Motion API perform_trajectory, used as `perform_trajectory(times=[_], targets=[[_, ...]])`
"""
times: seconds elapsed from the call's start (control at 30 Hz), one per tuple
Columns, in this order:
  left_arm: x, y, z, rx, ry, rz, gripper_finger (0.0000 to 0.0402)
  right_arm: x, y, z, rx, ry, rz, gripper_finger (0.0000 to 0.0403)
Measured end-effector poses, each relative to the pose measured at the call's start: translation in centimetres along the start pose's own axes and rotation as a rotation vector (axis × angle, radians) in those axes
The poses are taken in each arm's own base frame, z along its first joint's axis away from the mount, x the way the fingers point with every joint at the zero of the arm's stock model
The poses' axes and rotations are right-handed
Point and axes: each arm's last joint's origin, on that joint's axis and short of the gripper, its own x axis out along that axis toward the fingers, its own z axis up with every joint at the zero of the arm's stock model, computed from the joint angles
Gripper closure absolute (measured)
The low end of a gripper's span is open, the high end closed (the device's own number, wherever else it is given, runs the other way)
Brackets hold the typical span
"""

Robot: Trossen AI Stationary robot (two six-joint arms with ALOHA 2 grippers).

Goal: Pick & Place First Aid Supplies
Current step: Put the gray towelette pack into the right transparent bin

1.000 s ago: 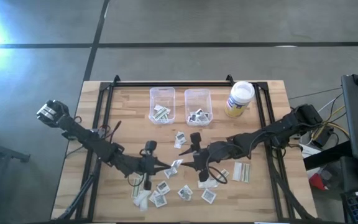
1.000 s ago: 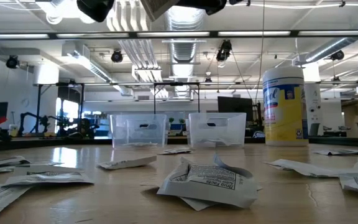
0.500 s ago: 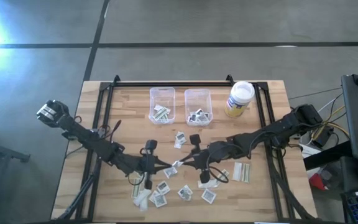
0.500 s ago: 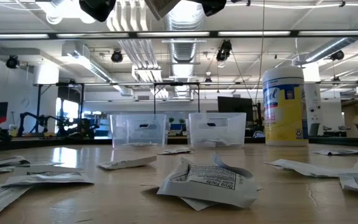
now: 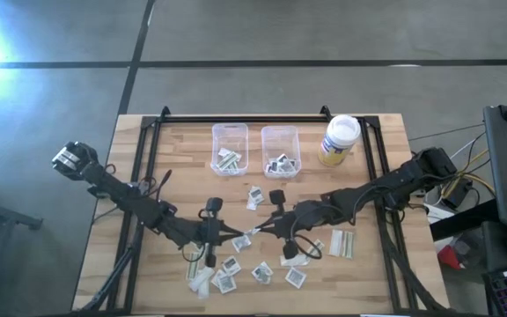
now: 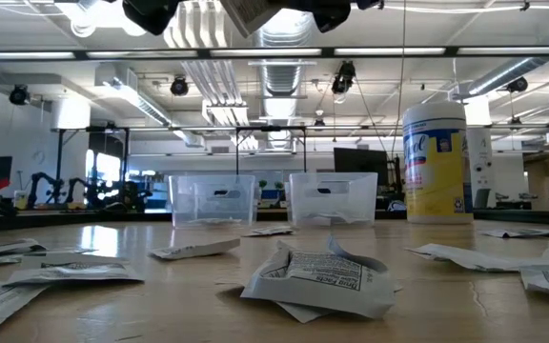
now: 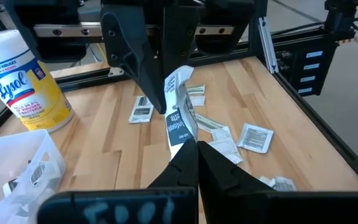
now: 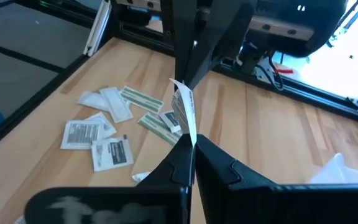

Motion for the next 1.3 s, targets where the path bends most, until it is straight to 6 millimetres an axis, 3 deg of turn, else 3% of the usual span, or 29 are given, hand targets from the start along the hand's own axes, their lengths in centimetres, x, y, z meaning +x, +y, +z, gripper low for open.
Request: perform_trajectory(times=[0.27, 0.73, 1.3], targets=[[0.0, 0.0, -0.1, 0.011, 0.009, 0.000, 0.0391, 0.0, -0.1, -0.6, 0.022, 0.062, 0.000, 0.0394], [0.0, 0.0, -0.7, -0.078, 0.065, 0.010, 0.0250, -0.4, -0.9, -2.6, -0.004, 0.278, -0.293, 0.0394], [-0.1, 0.1, -1.6, -0.090, 0.142, 0.021, 0.0250, -0.8, -6.6, -3.8, -0.059, 0.407, -0.749, 0.0394]])
